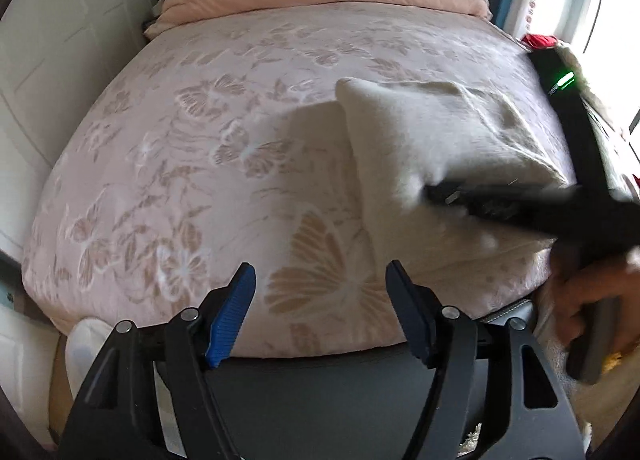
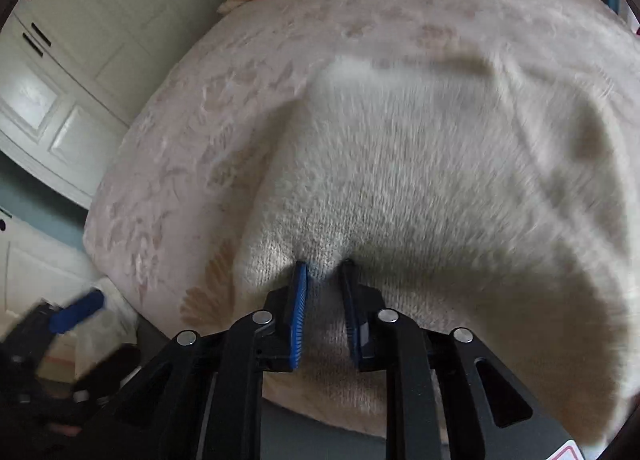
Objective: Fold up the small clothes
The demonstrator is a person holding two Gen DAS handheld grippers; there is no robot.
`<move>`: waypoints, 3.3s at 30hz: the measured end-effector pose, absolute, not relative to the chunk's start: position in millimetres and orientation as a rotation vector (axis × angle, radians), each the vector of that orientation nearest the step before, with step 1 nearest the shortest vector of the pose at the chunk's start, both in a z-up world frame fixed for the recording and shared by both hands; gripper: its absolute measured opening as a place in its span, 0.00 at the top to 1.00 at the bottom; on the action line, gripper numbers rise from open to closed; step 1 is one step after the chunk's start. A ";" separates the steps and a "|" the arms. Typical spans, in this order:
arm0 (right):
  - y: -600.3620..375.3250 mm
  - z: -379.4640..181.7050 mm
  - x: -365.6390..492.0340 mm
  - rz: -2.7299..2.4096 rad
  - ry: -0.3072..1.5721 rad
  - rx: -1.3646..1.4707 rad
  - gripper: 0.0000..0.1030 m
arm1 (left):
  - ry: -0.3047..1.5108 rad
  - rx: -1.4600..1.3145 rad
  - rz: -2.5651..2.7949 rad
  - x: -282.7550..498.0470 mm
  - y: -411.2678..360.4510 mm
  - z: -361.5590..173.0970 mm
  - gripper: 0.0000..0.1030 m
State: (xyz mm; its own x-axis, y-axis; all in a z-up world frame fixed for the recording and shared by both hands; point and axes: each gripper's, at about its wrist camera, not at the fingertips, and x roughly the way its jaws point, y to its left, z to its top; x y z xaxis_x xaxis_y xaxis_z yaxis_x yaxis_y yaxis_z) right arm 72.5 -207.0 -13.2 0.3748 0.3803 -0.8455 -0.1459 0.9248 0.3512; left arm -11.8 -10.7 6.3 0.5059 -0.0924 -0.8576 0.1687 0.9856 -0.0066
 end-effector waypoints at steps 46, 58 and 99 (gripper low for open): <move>-347.2 18.5 36.2 0.057 0.948 0.465 0.94 | 1.082 0.152 -0.287 54.4 -124.8 -20.4 0.28; -366.2 -6.3 31.0 0.035 0.987 0.525 0.65 | 1.097 0.119 -0.293 52.4 -118.3 -26.9 0.20; -369.9 86.6 -25.0 0.036 0.812 0.696 0.64 | 1.073 -0.071 -0.492 39.9 -134.1 89.8 0.53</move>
State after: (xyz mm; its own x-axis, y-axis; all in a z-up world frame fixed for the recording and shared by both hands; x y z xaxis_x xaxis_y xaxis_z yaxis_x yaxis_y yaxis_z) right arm -25.0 -369.9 86.6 0.6998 0.2863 -0.6544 0.2273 0.7792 0.5840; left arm 39.9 -134.1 89.8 0.3813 -0.4185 -0.8243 0.3512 0.8904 -0.2896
